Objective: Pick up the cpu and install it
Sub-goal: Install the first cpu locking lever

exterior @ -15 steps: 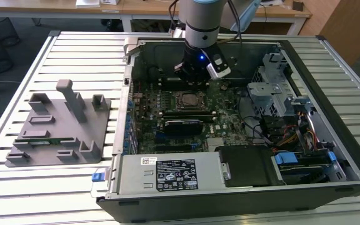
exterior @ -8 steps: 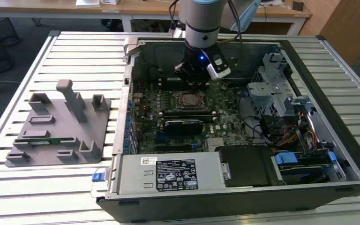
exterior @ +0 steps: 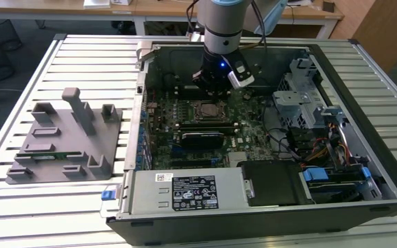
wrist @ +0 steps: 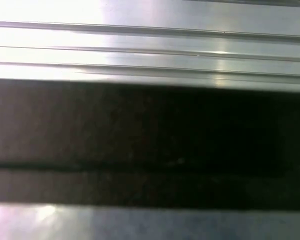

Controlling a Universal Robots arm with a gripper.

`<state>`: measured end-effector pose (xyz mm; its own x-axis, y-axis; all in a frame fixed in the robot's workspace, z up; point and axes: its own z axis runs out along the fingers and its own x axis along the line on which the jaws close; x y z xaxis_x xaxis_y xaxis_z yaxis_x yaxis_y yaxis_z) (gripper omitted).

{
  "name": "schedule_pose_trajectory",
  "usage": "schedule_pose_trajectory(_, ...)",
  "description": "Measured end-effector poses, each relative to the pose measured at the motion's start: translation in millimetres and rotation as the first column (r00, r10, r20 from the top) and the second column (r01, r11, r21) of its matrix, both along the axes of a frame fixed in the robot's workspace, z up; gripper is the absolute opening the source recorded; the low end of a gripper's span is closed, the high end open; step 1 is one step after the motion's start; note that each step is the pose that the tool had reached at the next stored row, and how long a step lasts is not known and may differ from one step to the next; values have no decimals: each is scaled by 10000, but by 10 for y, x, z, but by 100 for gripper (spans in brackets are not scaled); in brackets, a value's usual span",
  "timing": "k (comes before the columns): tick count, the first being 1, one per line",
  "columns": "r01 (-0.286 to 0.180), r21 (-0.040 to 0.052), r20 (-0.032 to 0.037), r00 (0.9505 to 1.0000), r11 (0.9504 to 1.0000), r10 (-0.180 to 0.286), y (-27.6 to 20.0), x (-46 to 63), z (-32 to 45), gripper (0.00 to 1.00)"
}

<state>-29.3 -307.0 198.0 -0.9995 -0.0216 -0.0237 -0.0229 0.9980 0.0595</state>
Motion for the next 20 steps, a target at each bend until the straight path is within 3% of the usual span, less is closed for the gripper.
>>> schedule_pose_trajectory(5,1,3,12,10000,10000,-1,3,2,-12,11)
schedule_pose_trajectory(13,0,-21,7,10000,10000,0,2,1,30,11)
schedule_pose_trajectory(15,1,-129,3,10000,9999,-1,-1,1,29,11)
schedule_pose_trajectory(18,0,-374,1,10000,9993,0,-3,1,9,11)
schedule_pose_trajectory(20,-1,-411,-6,10000,9992,1,-5,2,-3,11)
